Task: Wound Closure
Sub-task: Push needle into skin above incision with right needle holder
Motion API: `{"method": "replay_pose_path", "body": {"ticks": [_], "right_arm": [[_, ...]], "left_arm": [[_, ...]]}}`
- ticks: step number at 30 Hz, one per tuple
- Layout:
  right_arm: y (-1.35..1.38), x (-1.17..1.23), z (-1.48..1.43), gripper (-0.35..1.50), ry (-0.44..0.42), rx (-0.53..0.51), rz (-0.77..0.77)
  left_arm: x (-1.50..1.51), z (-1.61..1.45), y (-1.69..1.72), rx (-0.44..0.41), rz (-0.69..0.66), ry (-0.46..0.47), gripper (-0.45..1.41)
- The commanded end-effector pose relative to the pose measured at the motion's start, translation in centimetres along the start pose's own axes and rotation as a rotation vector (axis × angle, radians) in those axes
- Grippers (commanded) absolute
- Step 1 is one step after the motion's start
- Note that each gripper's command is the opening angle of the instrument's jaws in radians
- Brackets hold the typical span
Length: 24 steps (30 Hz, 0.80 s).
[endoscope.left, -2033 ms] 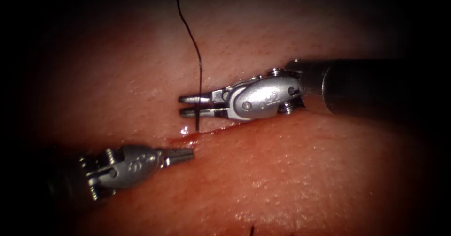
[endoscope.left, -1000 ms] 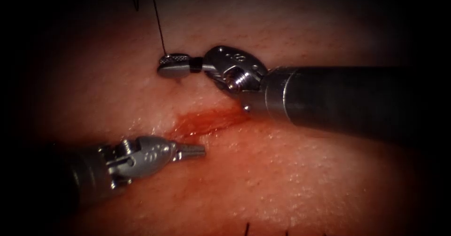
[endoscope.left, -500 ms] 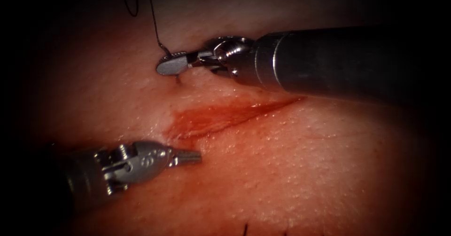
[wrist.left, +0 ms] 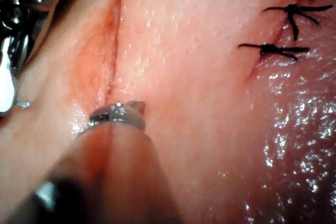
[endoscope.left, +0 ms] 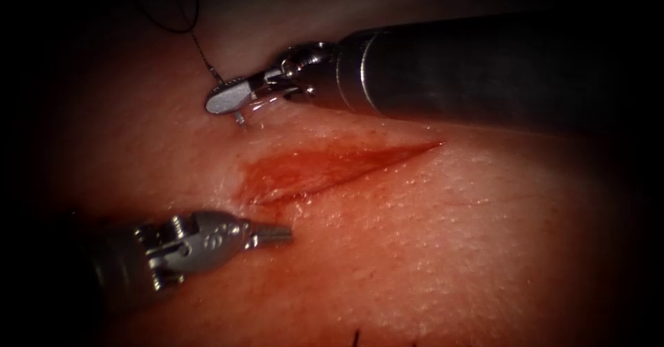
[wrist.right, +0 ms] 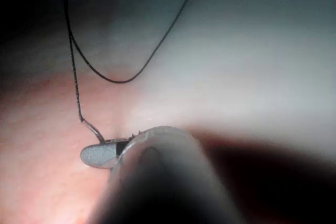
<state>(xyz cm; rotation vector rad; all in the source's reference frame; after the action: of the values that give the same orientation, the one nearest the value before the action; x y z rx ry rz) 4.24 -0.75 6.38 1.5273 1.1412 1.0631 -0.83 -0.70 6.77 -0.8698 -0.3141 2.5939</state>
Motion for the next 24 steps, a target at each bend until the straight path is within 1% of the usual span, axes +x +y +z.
{"method": "replay_pose_path", "body": {"ticks": [1, 9, 13, 19, 24], "right_arm": [[0.00, 0.06, 0.06, -0.35, -0.004, 0.004, 0.024], [-0.08, -0.18, 0.06, -0.35, -0.040, 0.014, 0.268], [-0.12, -0.32, 0.07, -0.35, -0.063, 0.014, 0.347], [-0.21, -0.52, 0.06, -0.35, -0.091, 0.020, 0.374], [-0.25, -0.58, 0.06, -0.35, -0.102, 0.024, 0.374]], "left_arm": [[0.01, 0.07, -0.02, -0.002, 0.002, -0.001, -0.45], [-0.03, 0.03, -0.04, -0.009, 0.007, -0.002, -0.45], [-0.04, 0.01, -0.04, -0.012, 0.009, -0.004, -0.45], [-0.06, 0.00, -0.05, -0.014, 0.010, -0.004, -0.45], [-0.06, -0.01, -0.05, -0.019, 0.013, -0.011, -0.45]]}}
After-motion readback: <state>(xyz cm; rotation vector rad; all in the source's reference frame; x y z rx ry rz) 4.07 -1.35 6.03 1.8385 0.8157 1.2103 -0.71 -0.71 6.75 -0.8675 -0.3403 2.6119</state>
